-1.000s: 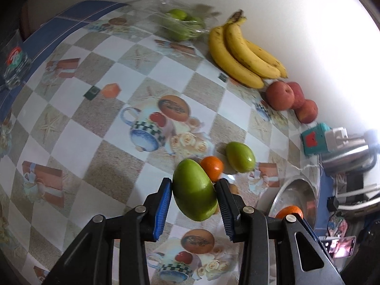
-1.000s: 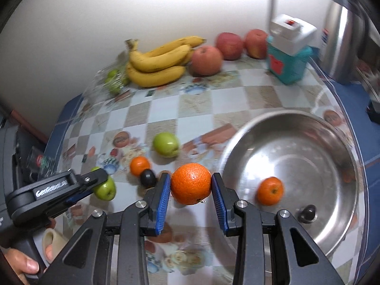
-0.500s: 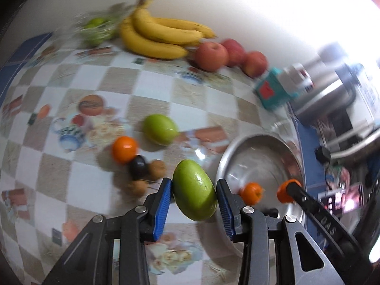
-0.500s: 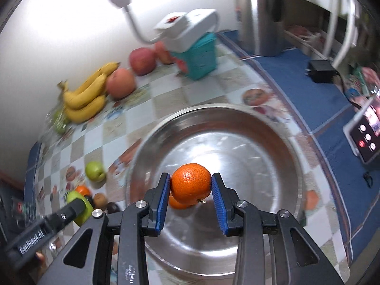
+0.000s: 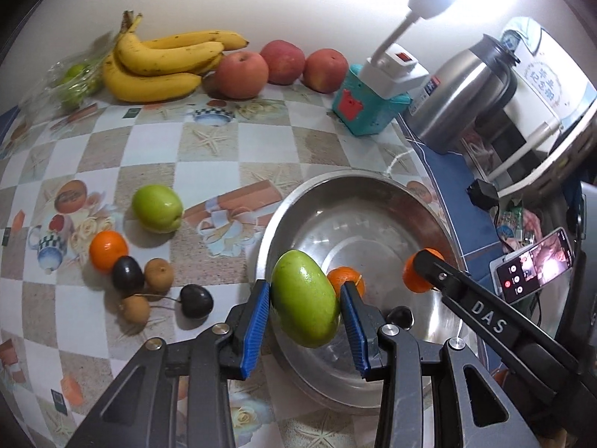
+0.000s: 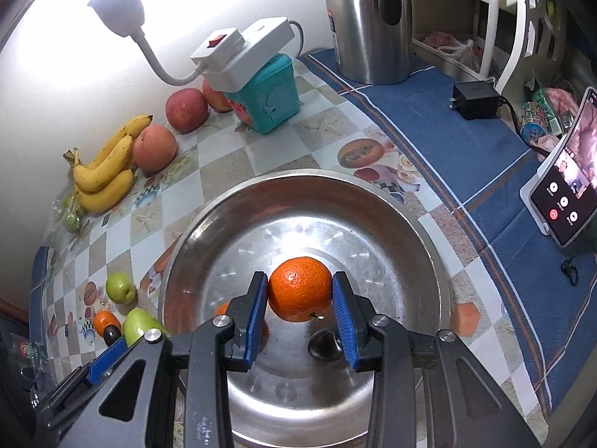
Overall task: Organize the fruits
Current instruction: 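Carry the orange and green pear over the steel basin with both tools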
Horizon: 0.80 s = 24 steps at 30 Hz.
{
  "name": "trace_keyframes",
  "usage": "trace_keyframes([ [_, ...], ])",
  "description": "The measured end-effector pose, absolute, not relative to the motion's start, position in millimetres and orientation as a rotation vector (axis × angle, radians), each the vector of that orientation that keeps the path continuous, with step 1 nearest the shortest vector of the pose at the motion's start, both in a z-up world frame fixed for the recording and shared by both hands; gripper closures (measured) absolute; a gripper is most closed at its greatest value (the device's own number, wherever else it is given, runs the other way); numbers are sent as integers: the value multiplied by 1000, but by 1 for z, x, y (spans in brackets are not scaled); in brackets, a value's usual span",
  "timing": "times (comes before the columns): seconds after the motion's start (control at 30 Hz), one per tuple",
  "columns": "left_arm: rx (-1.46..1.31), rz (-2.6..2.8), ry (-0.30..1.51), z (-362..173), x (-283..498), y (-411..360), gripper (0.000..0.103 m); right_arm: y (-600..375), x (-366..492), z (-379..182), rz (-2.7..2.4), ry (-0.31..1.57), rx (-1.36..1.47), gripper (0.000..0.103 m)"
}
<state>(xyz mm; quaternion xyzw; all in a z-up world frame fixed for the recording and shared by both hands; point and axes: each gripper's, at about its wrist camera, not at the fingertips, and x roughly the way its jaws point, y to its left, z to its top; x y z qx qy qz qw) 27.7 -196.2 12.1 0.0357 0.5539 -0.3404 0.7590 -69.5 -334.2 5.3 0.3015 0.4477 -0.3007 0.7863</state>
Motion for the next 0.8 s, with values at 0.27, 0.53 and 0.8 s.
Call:
trace_keyframes([
  [0.27,113,-755,1205,3,23,-204,62,-335,-66,-8,-648,993,656,66],
  [0.53,144,-750,1226,-6,20,-210,62,-335,-64,-16,-657,1033,650,66],
  [0.8,165,-750,1242,-13,18,-214,61,-336,-63,-22,-662,1063,645,66],
])
